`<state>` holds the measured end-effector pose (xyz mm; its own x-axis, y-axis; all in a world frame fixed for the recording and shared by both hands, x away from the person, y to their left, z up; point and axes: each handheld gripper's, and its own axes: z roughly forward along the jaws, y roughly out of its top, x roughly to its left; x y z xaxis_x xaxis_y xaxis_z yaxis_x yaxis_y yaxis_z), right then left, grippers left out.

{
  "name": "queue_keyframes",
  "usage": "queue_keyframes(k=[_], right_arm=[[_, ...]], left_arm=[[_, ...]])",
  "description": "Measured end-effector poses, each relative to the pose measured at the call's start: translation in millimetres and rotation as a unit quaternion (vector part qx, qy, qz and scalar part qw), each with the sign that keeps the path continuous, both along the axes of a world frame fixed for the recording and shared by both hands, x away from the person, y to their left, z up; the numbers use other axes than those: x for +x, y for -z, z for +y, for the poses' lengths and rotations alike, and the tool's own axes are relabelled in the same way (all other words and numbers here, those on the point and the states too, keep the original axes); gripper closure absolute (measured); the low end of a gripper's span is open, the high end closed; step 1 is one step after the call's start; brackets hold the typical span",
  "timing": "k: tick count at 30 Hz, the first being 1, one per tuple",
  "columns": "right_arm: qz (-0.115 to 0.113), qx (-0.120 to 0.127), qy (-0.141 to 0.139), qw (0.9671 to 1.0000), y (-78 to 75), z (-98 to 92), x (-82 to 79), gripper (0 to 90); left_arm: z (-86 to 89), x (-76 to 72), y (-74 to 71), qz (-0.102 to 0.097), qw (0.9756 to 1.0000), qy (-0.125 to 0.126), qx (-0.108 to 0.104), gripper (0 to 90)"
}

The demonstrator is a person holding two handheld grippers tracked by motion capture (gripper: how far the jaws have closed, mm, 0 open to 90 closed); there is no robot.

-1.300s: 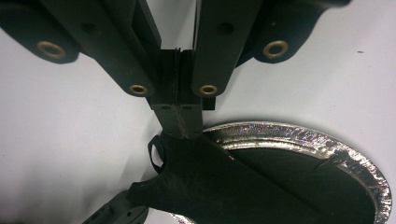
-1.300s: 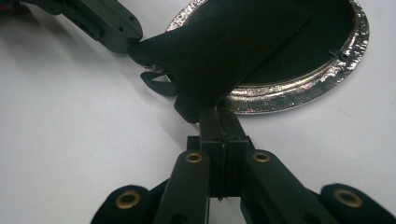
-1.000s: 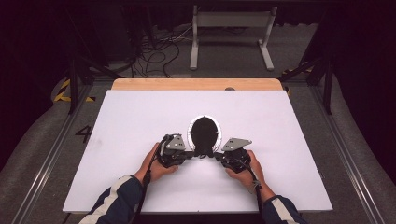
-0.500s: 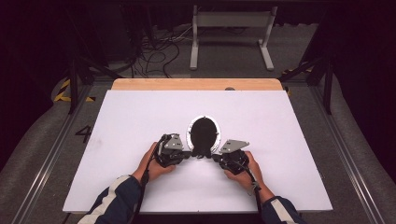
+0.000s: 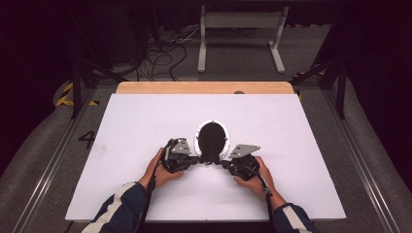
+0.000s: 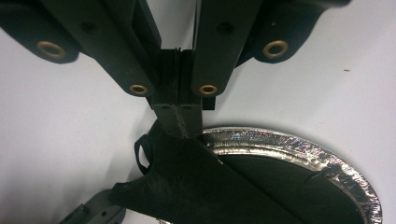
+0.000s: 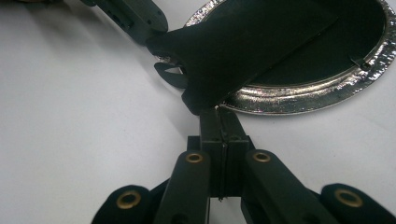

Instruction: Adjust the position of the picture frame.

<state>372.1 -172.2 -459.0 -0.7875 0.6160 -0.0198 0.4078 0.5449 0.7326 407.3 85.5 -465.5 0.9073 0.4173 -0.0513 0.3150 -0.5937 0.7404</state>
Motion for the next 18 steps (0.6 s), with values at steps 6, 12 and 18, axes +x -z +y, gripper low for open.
queue_keyframes(k=[6, 12, 18], right_arm=[[0.010, 0.009, -0.008, 0.9999, 0.2, -5.3, 2.3, 90.0], [0.019, 0.012, -0.028, 0.9994, -0.3, -12.3, 4.0, 90.0], [0.016, 0.007, -0.033, 0.9993, -1.0, -17.6, -0.2, 90.0]], left_arm=[[-2.2, 1.2, 0.1, 0.014, 0.9999, 0.003, -0.006, 90.0], [-5.7, -2.3, -0.3, 0.004, 0.9998, 0.019, -0.003, 90.0], [-9.4, -5.8, -0.4, 0.010, 0.9996, 0.027, -0.005, 90.0]])
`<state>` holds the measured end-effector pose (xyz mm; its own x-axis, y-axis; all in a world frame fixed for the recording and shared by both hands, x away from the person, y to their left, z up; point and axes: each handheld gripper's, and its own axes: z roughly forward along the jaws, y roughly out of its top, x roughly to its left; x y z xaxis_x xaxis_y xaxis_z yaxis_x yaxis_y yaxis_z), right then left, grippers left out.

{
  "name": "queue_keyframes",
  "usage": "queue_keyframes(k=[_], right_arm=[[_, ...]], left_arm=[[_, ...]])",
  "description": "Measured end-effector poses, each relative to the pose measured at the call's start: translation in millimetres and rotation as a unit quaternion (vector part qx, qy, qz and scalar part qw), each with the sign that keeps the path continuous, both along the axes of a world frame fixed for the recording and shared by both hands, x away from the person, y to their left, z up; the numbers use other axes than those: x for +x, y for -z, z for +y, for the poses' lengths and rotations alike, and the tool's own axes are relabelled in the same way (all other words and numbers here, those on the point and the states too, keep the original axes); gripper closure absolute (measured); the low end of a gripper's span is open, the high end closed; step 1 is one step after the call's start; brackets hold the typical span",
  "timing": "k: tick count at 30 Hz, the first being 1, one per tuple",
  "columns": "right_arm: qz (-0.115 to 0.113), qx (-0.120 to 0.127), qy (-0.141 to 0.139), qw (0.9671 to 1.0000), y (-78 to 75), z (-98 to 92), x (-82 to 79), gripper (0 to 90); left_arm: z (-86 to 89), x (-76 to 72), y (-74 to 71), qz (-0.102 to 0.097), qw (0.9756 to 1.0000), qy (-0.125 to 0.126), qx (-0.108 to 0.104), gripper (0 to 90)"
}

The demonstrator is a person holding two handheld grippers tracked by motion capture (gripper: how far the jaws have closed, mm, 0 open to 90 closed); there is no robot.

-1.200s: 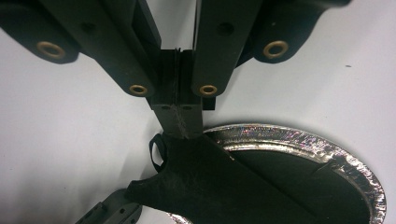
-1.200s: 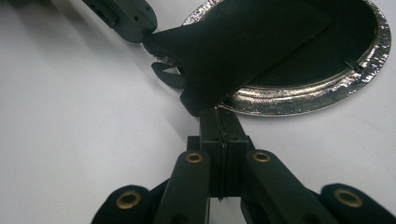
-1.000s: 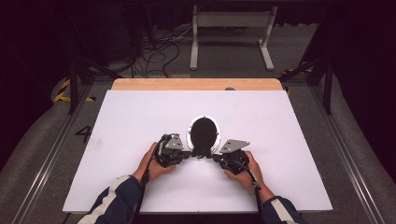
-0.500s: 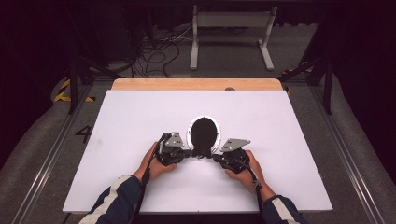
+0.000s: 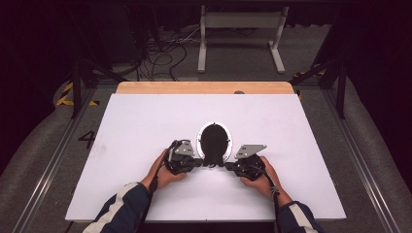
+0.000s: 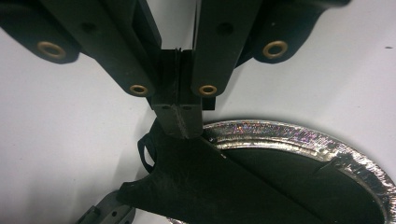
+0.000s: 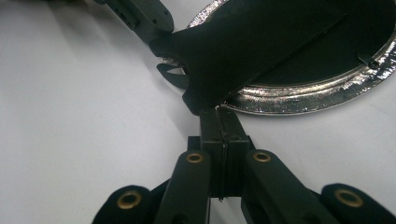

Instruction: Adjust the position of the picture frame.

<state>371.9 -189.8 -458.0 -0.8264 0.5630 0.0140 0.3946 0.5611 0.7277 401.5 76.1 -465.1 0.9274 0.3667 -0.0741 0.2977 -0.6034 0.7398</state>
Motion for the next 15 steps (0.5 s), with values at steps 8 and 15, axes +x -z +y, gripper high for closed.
queue_keyframes(k=[8, 15], right_arm=[[0.003, -0.005, -0.002, 1.0000, -1.1, -3.7, -3.0, 90.0], [-0.004, -0.014, 0.000, 0.9999, -1.8, -2.5, -6.0, 90.0]], left_arm=[[-2.4, -3.9, 0.2, -0.001, 1.0000, 0.009, -0.002, 90.0], [-3.2, -6.0, 0.1, -0.005, 0.9999, 0.012, 0.000, 90.0]])
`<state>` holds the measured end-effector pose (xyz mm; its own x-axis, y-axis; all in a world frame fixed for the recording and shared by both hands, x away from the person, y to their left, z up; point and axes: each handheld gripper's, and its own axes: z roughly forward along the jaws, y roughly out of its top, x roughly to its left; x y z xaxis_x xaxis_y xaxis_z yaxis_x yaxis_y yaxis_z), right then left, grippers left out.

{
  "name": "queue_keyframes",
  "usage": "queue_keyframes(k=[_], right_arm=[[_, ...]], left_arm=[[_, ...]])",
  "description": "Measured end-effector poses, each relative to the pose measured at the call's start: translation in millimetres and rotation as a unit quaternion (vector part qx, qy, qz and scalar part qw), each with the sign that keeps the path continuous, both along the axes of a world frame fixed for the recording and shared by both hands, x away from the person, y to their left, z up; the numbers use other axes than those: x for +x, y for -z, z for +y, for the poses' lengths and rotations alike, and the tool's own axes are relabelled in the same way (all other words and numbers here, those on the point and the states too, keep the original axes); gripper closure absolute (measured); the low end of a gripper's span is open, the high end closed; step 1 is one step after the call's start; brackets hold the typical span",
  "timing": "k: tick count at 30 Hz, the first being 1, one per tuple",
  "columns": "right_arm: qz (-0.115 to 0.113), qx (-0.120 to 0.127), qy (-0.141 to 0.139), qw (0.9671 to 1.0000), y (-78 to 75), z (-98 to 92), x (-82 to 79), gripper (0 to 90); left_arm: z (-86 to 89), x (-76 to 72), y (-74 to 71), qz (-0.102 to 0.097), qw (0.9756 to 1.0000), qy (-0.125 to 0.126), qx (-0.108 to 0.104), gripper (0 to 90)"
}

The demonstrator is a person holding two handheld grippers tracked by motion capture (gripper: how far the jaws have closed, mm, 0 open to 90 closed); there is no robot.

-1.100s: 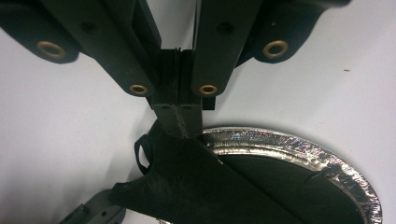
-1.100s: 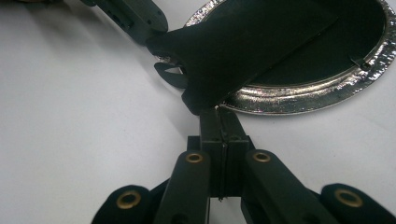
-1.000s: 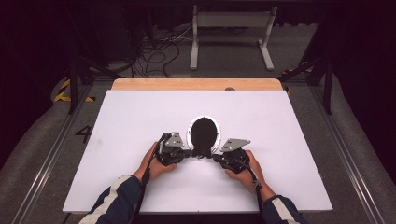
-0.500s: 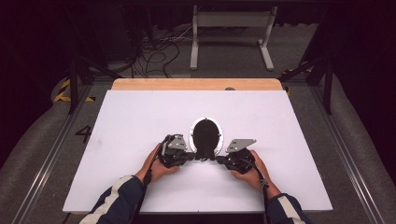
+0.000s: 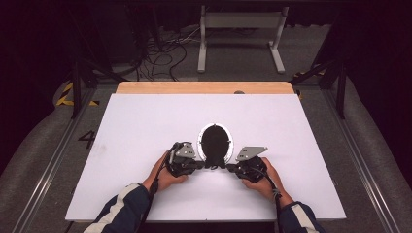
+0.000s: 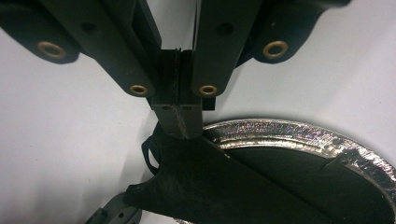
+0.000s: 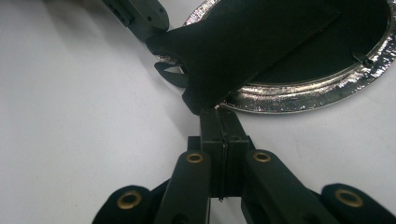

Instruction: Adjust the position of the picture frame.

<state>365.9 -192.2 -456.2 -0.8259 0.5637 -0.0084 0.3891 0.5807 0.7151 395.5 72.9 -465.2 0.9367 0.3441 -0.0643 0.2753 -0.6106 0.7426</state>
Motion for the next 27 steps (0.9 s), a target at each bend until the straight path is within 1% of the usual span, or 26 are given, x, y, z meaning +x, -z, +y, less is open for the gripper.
queue_keyframes(k=[5, 7, 9, 10, 12, 13, 14, 16, 18, 20, 22, 23, 24, 25, 26, 27], right_arm=[[-0.001, -0.002, -0.001, 1.0000, -0.2, 0.0, -0.2, 90.0], [0.001, 0.001, 0.001, 1.0000, 0.1, -0.3, -0.3, 90.0], [0.001, 0.003, 0.002, 1.0000, 0.3, -0.4, -0.4, 90.0], [0.000, 0.001, 0.003, 1.0000, 0.1, -0.2, -0.7, 90.0], [-0.005, -0.006, 0.005, 1.0000, -0.7, 0.7, -1.6, 90.0], [-0.005, -0.009, 0.008, 0.9999, -1.3, 1.1, -2.4, 90.0], [-0.008, -0.010, 0.009, 0.9999, -2.3, 0.6, -3.0, 89.5], [-0.010, -0.006, 0.013, 0.9999, -4.6, -1.6, -4.8, 87.8], [-0.016, -0.002, 0.016, 0.9997, -8.2, -3.8, -7.7, 87.2], [-0.019, 0.003, 0.016, 0.9997, -11.2, -5.1, -10.3, 84.8], [-0.021, 0.005, 0.017, 0.9996, -12.6, -5.3, -13.1, 81.9], [-0.019, 0.005, 0.019, 0.9996, -13.0, -4.8, -14.6, 79.6], [-0.019, 0.005, 0.019, 0.9996, -13.0, -4.8, -14.6, 79.6], [-0.020, 0.001, 0.020, 0.9996, -13.2, -4.1, -15.9, 79.2], [-0.023, -0.002, 0.018, 0.9996, -13.7, -3.1, -17.4, 76.8], [-0.023, -0.004, 0.021, 0.9995, -13.8, -2.7, -17.7, 75.8]], left_arm=[[0.0, -1.6, -0.1, -0.008, 1.0000, -0.001, 0.001, 90.0], [0.2, -2.0, -0.5, -0.011, 0.9999, -0.002, 0.000, 89.7], [-0.2, -2.9, -2.1, -0.022, 0.9997, -0.006, 0.007, 87.1], [0.4, -4.0, -4.0, -0.022, 0.9997, -0.003, 0.004, 85.7], [1.9, -7.3, -7.6, -0.031, 0.9995, 0.001, 0.005, 84.7], [3.5, -9.3, -10.5, -0.041, 0.9991, 0.002, 0.009, 84.4], [6.4, -12.0, -13.7, -0.046, 0.9989, 0.003, 0.007, 83.9], [13.6, -18.4, -18.4, -0.060, 0.9982, 0.002, 0.002, 81.9], [25.2, -25.3, -22.3, -0.072, 0.9974, 0.003, -0.003, 79.7], [36.9, -30.9, -24.3, -0.071, 0.9974, 0.003, -0.010, 74.9], [50.1, -35.4, -25.1, -0.078, 0.9969, -0.006, -0.007, 70.0], [58.4, -37.9, -24.7, -0.079, 0.9968, -0.013, -0.006, 68.1], [58.4, -37.9, -24.7, -0.079, 0.9968, -0.013, -0.006, 65.5], [65.7, -39.4, -24.5, -0.080, 0.9967, -0.017, -0.006, 65.5], [79.8, -42.9, -23.0, -0.082, 0.9960, -0.035, -0.008, 59.4], [79.8, -42.9, -23.0, -0.082, 0.9960, -0.035, -0.008, 54.5]])
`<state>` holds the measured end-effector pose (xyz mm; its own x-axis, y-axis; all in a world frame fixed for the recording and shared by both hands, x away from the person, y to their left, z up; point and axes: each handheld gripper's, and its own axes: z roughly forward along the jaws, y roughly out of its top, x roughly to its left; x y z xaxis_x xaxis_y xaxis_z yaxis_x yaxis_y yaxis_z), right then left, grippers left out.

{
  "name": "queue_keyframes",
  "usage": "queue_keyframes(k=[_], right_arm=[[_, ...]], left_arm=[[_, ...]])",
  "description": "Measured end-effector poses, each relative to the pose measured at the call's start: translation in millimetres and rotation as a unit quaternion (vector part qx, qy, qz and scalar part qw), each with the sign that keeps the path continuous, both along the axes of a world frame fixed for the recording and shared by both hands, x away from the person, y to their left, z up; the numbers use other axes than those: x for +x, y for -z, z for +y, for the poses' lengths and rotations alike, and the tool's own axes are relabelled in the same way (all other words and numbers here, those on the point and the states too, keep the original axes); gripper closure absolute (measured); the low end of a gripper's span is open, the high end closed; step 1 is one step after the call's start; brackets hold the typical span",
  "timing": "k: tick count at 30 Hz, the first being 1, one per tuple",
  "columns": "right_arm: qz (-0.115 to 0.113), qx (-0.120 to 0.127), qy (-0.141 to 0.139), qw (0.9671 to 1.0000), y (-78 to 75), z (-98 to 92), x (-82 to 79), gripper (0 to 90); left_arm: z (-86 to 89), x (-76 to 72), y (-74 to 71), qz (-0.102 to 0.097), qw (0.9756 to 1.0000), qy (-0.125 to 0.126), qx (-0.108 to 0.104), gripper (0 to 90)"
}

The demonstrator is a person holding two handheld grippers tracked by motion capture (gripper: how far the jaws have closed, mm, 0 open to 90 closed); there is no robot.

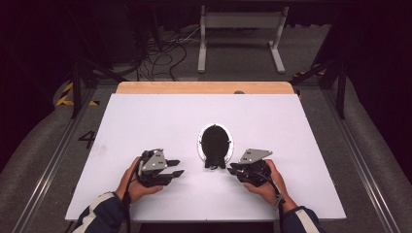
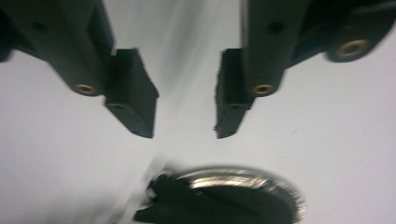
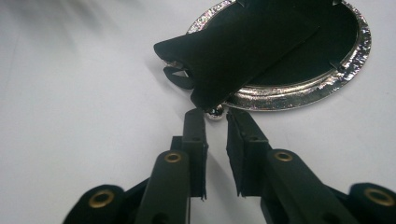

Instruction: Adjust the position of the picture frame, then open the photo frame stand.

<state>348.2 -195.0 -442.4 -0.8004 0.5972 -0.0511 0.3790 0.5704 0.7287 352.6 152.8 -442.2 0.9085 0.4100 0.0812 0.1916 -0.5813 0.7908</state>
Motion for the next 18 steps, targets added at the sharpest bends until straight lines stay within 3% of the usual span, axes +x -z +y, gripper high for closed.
queue_keyframes(k=[2, 4, 7, 9, 18], right_arm=[[0.001, -0.001, 0.002, 1.0000, -0.1, 0.3, 0.1, 74.4], [0.001, -0.004, 0.009, 1.0000, 0.5, 1.0, 0.3, 72.3], [0.002, -0.008, 0.010, 0.9999, 0.9, 2.1, -0.2, 71.0], [0.001, -0.011, 0.008, 0.9999, 1.0, 3.1, -0.4, 70.5], [0.011, -0.025, 0.007, 0.9996, 6.8, 10.4, 4.2, 67.6]], left_arm=[[14.3, -2.9, 2.7, 0.001, 0.9998, -0.022, -0.002, 51.3], [26.0, -6.5, 6.1, -0.002, 0.9989, -0.046, 0.002, 41.6], [39.5, -11.3, 9.5, 0.006, 0.9973, -0.073, 0.006, 36.9], [46.3, -13.5, 11.4, 0.014, 0.9969, -0.077, 0.003, 36.6], [60.3, -15.8, 13.8, 0.006, 0.9940, -0.109, 0.003, 30.3]])
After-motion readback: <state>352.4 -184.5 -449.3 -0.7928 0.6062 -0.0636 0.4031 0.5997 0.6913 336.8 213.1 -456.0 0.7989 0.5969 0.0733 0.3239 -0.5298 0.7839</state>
